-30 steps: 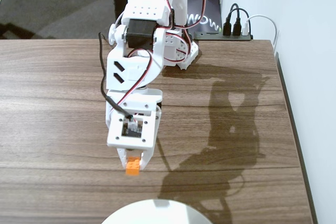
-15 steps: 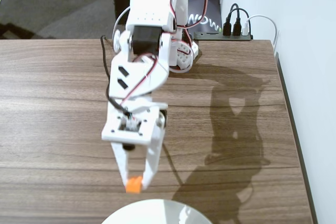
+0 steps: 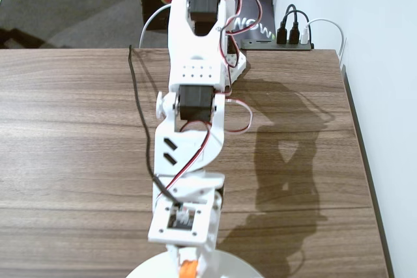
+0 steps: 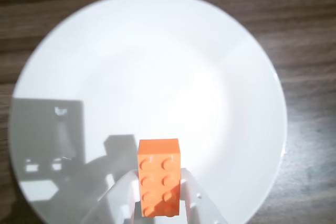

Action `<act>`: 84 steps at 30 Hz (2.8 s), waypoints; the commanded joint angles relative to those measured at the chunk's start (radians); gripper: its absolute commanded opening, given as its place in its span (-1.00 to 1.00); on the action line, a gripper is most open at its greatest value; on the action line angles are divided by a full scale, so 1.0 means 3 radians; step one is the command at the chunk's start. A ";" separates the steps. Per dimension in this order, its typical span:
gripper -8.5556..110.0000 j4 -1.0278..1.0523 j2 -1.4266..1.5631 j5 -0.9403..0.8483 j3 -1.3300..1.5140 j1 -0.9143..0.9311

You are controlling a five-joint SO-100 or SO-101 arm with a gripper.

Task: Grasp a lego block and put it on the plate.

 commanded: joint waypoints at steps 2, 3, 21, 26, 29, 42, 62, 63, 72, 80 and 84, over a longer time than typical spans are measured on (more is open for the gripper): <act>-0.78 -0.0036 -0.0056 0.0072 -0.0240 -0.0010; -0.78 -0.0036 -0.0077 0.0082 -0.0251 -0.0005; -0.71 0.0061 -0.0210 0.0169 -0.0256 0.0020; -0.52 0.0153 -0.0169 0.0210 -0.0256 0.0041; -0.49 0.0230 -0.0138 0.0210 -0.0251 0.0046; -0.48 0.0307 0.0573 0.0368 0.0476 0.0051; -0.85 0.0440 0.2301 0.0915 0.2040 -0.0051; -0.85 0.0440 0.2337 0.0931 0.2081 -0.0066; -0.85 0.0271 0.3001 0.2045 0.2848 -0.0179; -0.85 0.0261 0.3953 0.2659 0.3722 -0.0133; -0.85 0.0266 0.4362 0.3063 0.4142 -0.0164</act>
